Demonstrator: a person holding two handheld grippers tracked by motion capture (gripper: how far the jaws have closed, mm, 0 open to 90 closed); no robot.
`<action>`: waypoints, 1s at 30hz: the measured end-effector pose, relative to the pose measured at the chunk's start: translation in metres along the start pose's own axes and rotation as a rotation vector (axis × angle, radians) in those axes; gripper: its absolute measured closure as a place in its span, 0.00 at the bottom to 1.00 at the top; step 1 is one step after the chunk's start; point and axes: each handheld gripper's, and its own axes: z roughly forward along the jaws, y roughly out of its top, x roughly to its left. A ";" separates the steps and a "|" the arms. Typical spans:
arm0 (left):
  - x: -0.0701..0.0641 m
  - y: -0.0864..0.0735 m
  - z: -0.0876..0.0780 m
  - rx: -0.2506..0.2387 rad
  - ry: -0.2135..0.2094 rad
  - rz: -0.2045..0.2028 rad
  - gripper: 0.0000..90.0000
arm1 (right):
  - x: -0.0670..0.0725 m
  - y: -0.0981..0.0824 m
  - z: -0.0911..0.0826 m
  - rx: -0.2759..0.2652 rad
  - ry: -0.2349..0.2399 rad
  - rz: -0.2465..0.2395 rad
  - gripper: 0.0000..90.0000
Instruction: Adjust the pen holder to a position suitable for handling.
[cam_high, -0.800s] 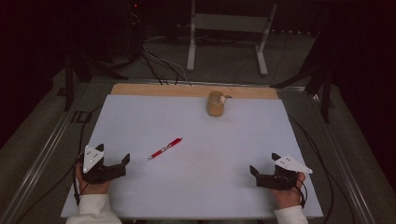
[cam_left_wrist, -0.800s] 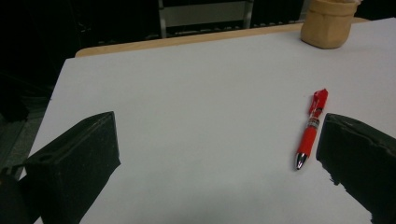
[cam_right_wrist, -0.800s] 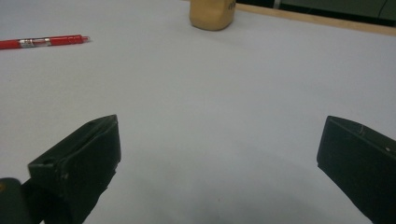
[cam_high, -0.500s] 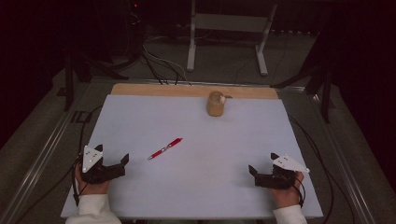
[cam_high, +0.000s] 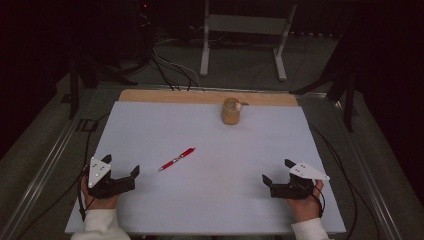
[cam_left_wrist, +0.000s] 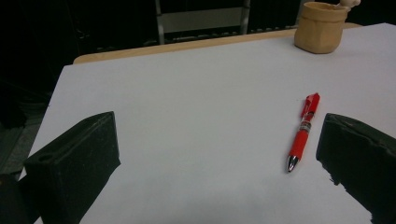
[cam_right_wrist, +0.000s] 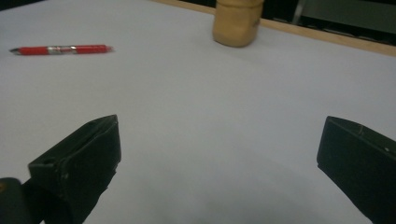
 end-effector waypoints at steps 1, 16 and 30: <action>0.000 0.000 0.000 0.001 -0.001 0.002 0.00 | 0.000 0.002 0.001 -0.003 0.010 -0.005 0.00; -0.002 -0.001 0.004 0.018 -0.008 0.013 0.00 | -0.003 0.038 0.013 -0.005 0.009 -0.018 0.01; -0.003 -0.003 0.007 0.026 -0.008 0.019 0.00 | -0.010 0.070 0.044 -0.012 -0.015 0.006 0.01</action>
